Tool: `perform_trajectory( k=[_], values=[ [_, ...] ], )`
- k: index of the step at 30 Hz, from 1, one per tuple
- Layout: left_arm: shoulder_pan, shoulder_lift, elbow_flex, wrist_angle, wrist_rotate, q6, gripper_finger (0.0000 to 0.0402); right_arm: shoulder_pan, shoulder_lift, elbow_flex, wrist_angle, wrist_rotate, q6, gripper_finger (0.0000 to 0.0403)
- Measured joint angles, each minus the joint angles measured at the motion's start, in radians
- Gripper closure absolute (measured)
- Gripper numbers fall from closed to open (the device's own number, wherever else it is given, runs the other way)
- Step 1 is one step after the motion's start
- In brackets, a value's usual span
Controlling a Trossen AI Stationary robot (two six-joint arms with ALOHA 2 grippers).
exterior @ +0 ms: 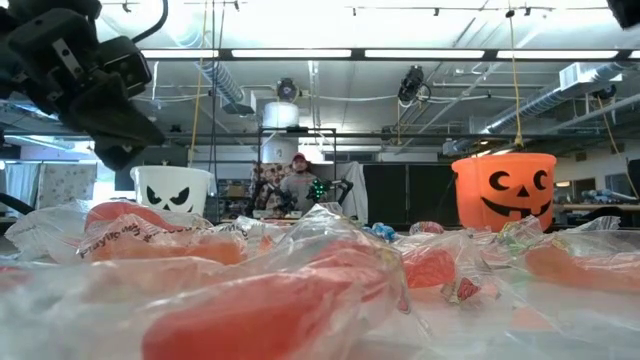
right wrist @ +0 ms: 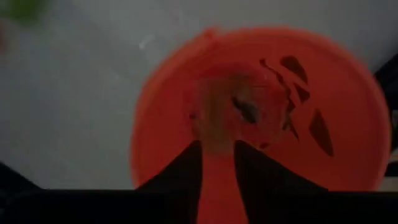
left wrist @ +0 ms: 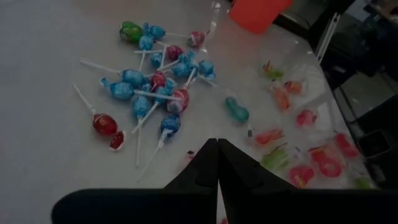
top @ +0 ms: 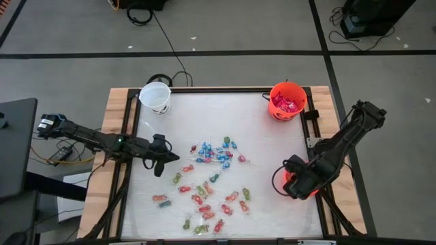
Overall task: Sort candy by brand, put in halloween buckets
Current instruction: Put the green gummy into the bottom orange bucket, then put the orange gummy into the bottom orange bucket
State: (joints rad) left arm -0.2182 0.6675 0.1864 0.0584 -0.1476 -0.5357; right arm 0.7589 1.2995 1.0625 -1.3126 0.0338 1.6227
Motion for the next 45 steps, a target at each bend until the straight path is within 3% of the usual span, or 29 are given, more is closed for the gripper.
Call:
perform_trajectory(
  k=[7,17,22,27,33,45],
  values=[
    [0.000,0.000,0.000,-0.001,-0.017,-0.019,0.0388,-0.037,-0.004,0.135,-0.021,0.281,-0.044,0.0238],
    [0.000,-0.001,0.000,-0.006,-0.045,-0.016,0.0388,-0.281,0.076,0.168,0.322,0.307,-0.601,0.0238],
    [0.000,-0.001,0.085,-0.138,-0.047,0.051,0.0388,-0.392,0.156,0.168,0.548,0.240,-0.853,0.0238],
    [0.000,-0.001,0.206,-0.359,-0.077,0.185,0.0388,-0.495,0.304,0.168,0.811,0.097,-1.125,0.0238],
    [0.000,-0.005,0.236,-0.584,-0.025,0.190,0.0388,-0.585,0.498,0.172,1.142,-0.046,-1.287,0.0238],
    [-0.053,-0.014,0.236,-0.575,-0.010,0.093,0.0396,-0.677,0.889,0.518,1.178,-0.114,-1.538,0.0238]
  ],
)
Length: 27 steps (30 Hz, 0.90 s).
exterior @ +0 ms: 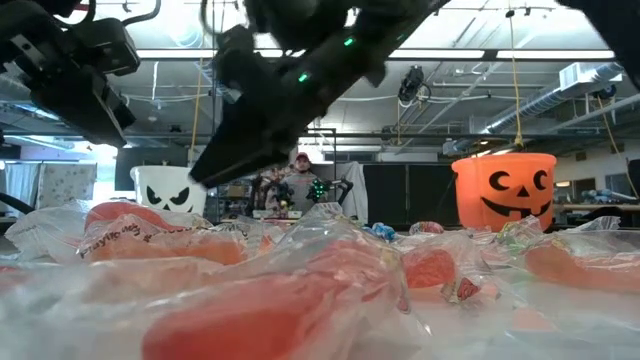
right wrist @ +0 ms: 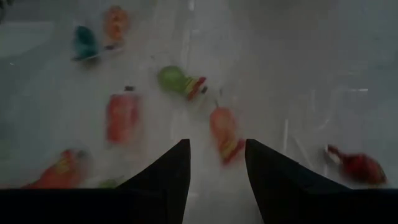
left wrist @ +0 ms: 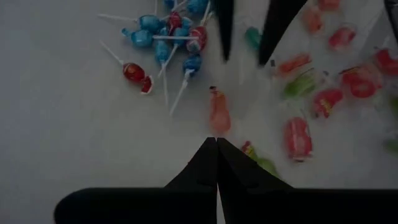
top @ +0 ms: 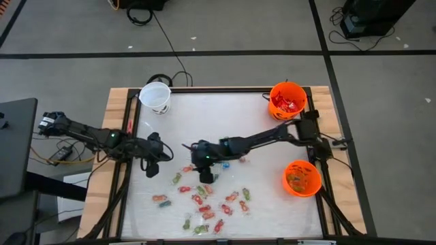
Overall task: Sort candy by brand, put in halloween buckets
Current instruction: Put the orange gummy into the bottom orange bucket
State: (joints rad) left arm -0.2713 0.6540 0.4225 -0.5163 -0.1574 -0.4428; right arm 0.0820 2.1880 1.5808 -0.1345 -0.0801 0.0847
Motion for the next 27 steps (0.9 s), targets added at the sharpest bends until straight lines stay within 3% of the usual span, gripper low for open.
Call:
perform_trajectory(
  k=[8,13,16,20,27],
  values=[
    [-0.040,-0.002,0.001,0.016,-0.044,-0.063,0.0397,-0.033,0.149,0.130,-0.001,-0.084,-0.024,0.0238],
    [-0.040,-0.005,0.095,-0.009,-0.123,-0.049,0.0397,-0.041,0.197,0.143,-0.010,-0.152,0.022,0.0248],
    [-0.040,-0.008,0.191,-0.089,-0.237,0.009,0.0397,-0.040,0.197,0.145,-0.041,-0.128,0.041,0.0288],
    [-0.040,-0.065,0.236,-0.132,-0.322,0.085,0.0398,-0.041,0.158,0.141,-0.116,-0.133,0.078,0.0379],
    [-0.040,-0.277,0.138,-0.092,-0.344,0.106,0.0398,-0.026,-0.020,0.141,-0.293,-0.106,0.158,0.0393]
  ],
)
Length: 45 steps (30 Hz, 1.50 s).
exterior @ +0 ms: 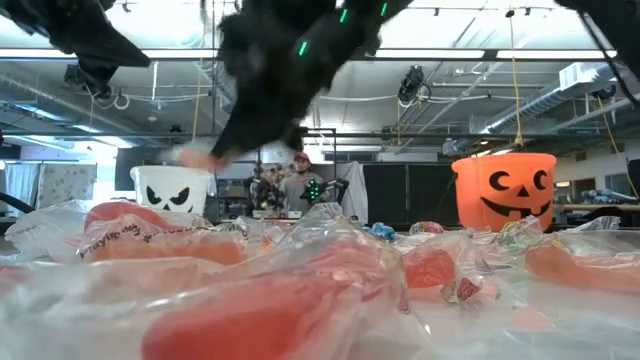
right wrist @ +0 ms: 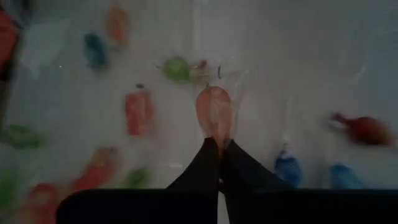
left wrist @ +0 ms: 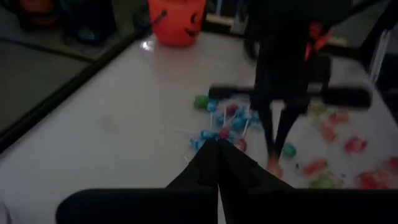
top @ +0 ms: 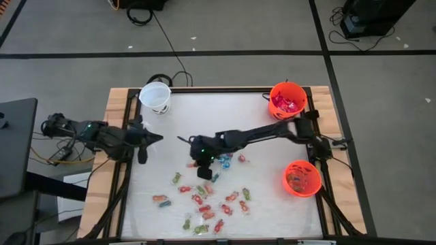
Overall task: Sort candy by brand, put in halloween buckets
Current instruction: Put the orange gummy into the bottom orange bucket
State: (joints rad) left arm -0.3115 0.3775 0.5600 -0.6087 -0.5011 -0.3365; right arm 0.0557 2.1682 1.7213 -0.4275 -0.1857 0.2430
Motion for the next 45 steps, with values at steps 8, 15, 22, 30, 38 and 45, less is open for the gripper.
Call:
perform_trajectory(
  k=[8,15,22,30,38,45],
  values=[
    [0.000,-0.043,-0.107,0.151,-0.001,0.074,0.0398,0.097,-0.224,-0.001,-0.413,0.106,0.046,0.0396],
    [-0.001,-0.034,-0.249,0.385,0.102,0.097,0.0396,0.219,-0.388,-0.015,-0.710,0.209,0.228,0.0397],
    [-0.001,-0.033,-0.305,0.541,0.114,0.128,0.0395,0.355,-0.554,-0.081,-1.031,0.297,0.577,0.0398],
    [-0.001,-0.053,-0.302,0.557,0.137,0.223,0.0394,0.557,-0.748,-0.287,-1.131,0.273,0.991,0.0398],
    [-0.002,-0.089,-0.263,0.565,0.138,0.305,0.0394,0.707,-0.843,-0.576,-0.999,0.178,1.270,0.0398],
    [-0.003,-0.099,-0.263,0.519,0.139,0.303,0.0394,0.752,-0.866,-0.720,-0.813,0.169,1.441,0.0386]
  ],
)
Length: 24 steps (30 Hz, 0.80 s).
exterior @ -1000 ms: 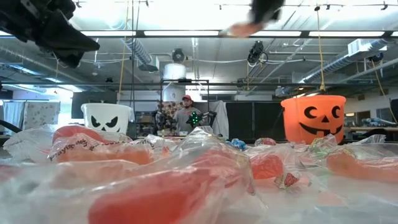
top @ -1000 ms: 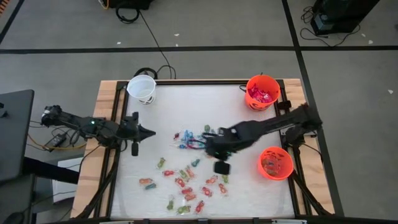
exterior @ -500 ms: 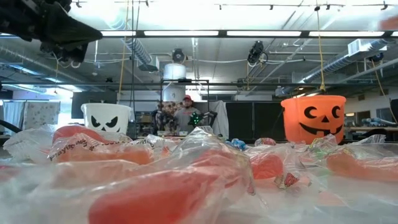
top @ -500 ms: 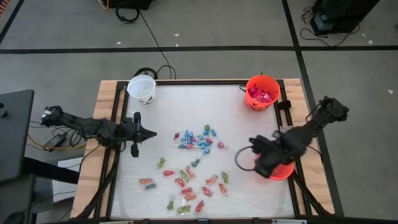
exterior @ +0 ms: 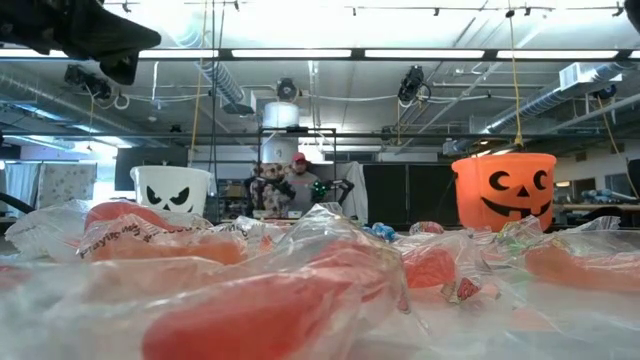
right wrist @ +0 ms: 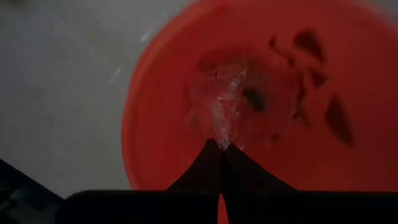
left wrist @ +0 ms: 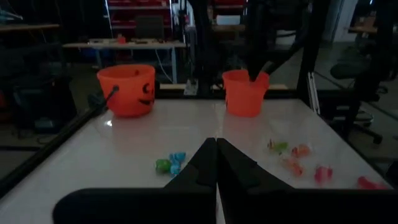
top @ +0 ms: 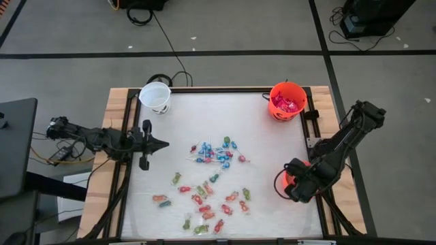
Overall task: Sort candy by brand, put in halloween buckets
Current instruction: Put the orange gummy into the bottom orange bucket, then put the blue gummy into the bottom orange bucket
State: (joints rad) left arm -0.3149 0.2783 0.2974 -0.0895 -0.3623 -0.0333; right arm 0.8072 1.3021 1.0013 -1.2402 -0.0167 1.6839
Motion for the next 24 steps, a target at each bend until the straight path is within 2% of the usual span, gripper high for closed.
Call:
perform_trajectory(
  k=[4,8,12,17,20,24],
  values=[
    [0.000,-0.030,0.000,-0.014,0.029,-0.002,0.0394,0.011,-0.001,0.022,0.014,-0.011,0.018,0.0346],
    [0.000,-0.084,0.000,-0.039,0.027,0.001,0.0394,0.012,-0.018,0.079,0.000,0.053,0.020,0.0295],
    [0.000,-0.148,0.000,-0.132,0.023,-0.012,0.0394,0.012,-0.030,0.155,-0.042,0.197,0.050,0.0253],
    [0.000,-0.217,0.000,-0.186,0.014,-0.029,0.0394,-0.013,-0.030,0.223,-0.035,0.394,0.032,0.0230],
    [0.000,-0.251,0.000,-0.189,-0.030,-0.020,0.0394,-0.051,-0.030,0.229,0.037,0.460,-0.070,0.0227],
    [0.000,-0.278,0.000,-0.210,-0.053,-0.003,0.0394,-0.114,0.000,0.229,0.200,0.522,-0.392,0.0226]
  ],
)
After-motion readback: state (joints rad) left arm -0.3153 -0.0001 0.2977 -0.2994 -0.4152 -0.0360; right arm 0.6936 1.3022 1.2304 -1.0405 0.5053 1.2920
